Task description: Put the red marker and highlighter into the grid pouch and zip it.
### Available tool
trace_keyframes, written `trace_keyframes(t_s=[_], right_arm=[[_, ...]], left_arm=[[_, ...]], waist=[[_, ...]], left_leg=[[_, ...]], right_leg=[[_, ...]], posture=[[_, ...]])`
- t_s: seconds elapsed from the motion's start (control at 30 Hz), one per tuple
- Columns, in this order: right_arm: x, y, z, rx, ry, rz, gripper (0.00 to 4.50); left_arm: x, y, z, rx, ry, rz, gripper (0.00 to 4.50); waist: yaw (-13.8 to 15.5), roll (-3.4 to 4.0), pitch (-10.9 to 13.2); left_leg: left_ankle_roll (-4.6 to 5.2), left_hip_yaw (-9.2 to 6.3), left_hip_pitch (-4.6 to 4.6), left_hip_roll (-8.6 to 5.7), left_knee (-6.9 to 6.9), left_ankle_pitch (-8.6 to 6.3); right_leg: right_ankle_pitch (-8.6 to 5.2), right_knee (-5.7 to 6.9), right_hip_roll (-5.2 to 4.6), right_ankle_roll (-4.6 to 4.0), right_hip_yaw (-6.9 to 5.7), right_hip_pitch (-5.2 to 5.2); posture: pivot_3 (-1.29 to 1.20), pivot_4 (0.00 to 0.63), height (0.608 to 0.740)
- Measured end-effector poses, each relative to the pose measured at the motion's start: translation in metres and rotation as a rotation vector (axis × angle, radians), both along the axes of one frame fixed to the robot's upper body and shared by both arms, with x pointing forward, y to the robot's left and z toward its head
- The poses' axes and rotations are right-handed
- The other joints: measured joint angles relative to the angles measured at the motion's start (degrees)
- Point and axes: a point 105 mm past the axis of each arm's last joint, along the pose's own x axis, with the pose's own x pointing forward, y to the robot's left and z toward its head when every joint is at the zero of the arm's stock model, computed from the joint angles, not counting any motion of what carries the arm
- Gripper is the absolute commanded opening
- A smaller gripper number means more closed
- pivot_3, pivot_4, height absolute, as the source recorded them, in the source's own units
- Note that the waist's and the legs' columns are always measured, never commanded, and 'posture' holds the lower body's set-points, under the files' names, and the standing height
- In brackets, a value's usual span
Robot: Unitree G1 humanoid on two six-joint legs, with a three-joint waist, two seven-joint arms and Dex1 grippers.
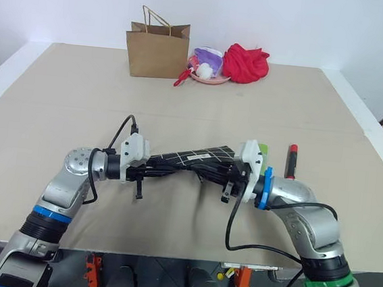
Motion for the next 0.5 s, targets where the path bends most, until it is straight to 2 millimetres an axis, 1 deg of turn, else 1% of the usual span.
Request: trace_keyframes(t_s=[0.1,0.23,0.3,0.33,0.37,0.4,0.47,0.5], right_arm=[[-0.001,0.006,-0.002,-0.004,0.009,0.012,0.07],[-0.001,0.009,-0.004,-0.012,0.011,0.014,0.07],[-0.001,0.01,-0.005,-0.011,0.015,0.014,0.7],[-0.002,0.01,-0.005,-0.007,0.024,0.017,1.15],[-0.003,0.01,-0.005,-0.005,0.029,0.023,1.49],[-0.01,0.008,-0.003,-0.021,0.025,0.059,1.77],[-0.017,0.003,0.0,-0.024,0.017,0.084,2.66],[-0.02,-0.001,0.005,-0.007,0.013,0.093,3.07]], left_arm=[[0.0,-0.002,-0.001,-0.003,0.001,-0.001,0.0],[0.0,-0.004,-0.002,0.004,-0.004,0.0,0.0],[0.0,-0.004,-0.002,0.004,-0.005,0.0,0.0],[0.0,-0.004,-0.002,0.005,-0.006,0.001,0.0],[0.0,-0.004,-0.002,0.005,-0.007,0.0,0.0],[0.0,-0.005,-0.002,0.005,-0.01,-0.003,0.0],[0.0,-0.005,-0.002,0.006,-0.01,-0.003,0.0],[0.0,-0.005,-0.002,0.006,-0.011,-0.004,0.0]], waist=[[0.0,0.0,0.0],[0.01,0.0,0.0],[0.02,0.0,0.0],[0.02,0.0,0.0],[0.02,0.0,0.0],[0.02,0.0,0.0],[0.12,0.0,0.0],[0.19,0.0,0.0]], left_leg=[[0.0,-0.01,-0.02,0.0,0.0,0.0],[0.0,-0.03,-0.01,0.0,0.0,0.0],[0.0,-0.03,-0.01,0.0,0.0,0.0],[0.0,-0.04,-0.01,0.0,0.0,0.0],[0.0,-0.04,-0.01,0.0,0.0,0.0],[0.0,-0.04,-0.03,0.0,0.0,0.0],[0.0,-0.06,-0.05,-0.01,0.0,0.0],[0.0,-0.06,-0.06,-0.01,0.0,0.0]], right_leg=[[0.0,0.0,0.0,-0.01,-0.02,0.0],[0.0,0.0,0.0,-0.01,-0.03,0.0],[0.0,0.0,0.0,-0.01,-0.04,0.0],[0.0,0.0,0.0,-0.01,-0.04,0.0],[0.0,0.0,0.0,-0.01,-0.04,0.0],[0.0,0.0,0.0,-0.01,-0.04,0.0],[-0.05,0.0,-0.01,0.0,-0.07,0.0],[-0.05,0.0,-0.02,-0.01,-0.08,0.0]], posture=[[0.0,0.15,0.74],[0.0,0.15,0.74],[0.0,0.15,0.74],[0.0,0.15,0.74],[0.0,0.15,0.74],[0.0,0.15,0.74],[0.0,0.15,0.74],[0.0,0.15,0.74]])
